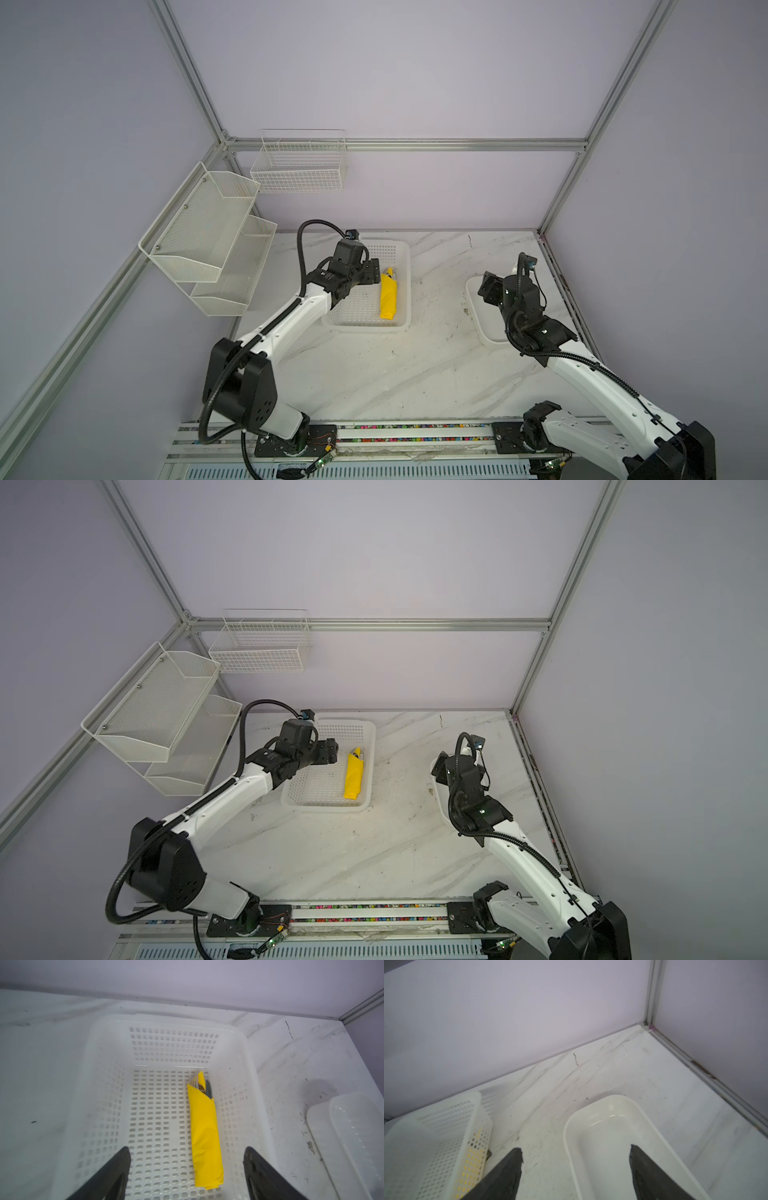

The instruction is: Place the utensils on the paper napkin and roll it up

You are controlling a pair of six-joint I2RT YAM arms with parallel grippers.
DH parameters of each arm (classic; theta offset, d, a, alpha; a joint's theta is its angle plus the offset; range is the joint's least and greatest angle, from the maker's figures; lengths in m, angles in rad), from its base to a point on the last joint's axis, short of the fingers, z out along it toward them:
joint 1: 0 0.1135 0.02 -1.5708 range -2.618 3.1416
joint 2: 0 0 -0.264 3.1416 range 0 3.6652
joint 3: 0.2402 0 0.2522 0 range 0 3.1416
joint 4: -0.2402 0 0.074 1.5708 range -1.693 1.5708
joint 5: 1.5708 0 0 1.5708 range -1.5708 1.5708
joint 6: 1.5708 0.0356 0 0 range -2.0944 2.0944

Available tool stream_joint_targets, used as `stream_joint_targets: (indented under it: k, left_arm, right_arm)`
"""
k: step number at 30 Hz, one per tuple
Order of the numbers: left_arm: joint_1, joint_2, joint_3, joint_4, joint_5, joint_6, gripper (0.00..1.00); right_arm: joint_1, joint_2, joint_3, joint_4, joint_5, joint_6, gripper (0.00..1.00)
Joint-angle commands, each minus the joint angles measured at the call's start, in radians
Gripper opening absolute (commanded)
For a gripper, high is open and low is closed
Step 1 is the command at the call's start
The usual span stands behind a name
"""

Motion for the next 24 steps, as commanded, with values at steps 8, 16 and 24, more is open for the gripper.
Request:
stream_joint_targets:
  k: [8, 16, 24]
  left_arm:
    - [0.202, -0.334, -0.373, 0.196, -0.251, 0.099, 0.99]
    - [0.337, -0.234, -0.338, 0.112, 0.155, 0.01, 1.0]
    - [0.37, -0.029, -0.21, 0.039, 0.396, -0.029, 1.0]
  right_arm:
    - [-0.185, 0.151, -0.177, 0.447, 0.113, -0.248, 0.87]
    - [-0.245, 0.19, -0.197, 0.506, -0.021, -0.256, 0.87]
    - [-0.27, 0.175, -0.238, 0.614, -0.06, -0.279, 0.87]
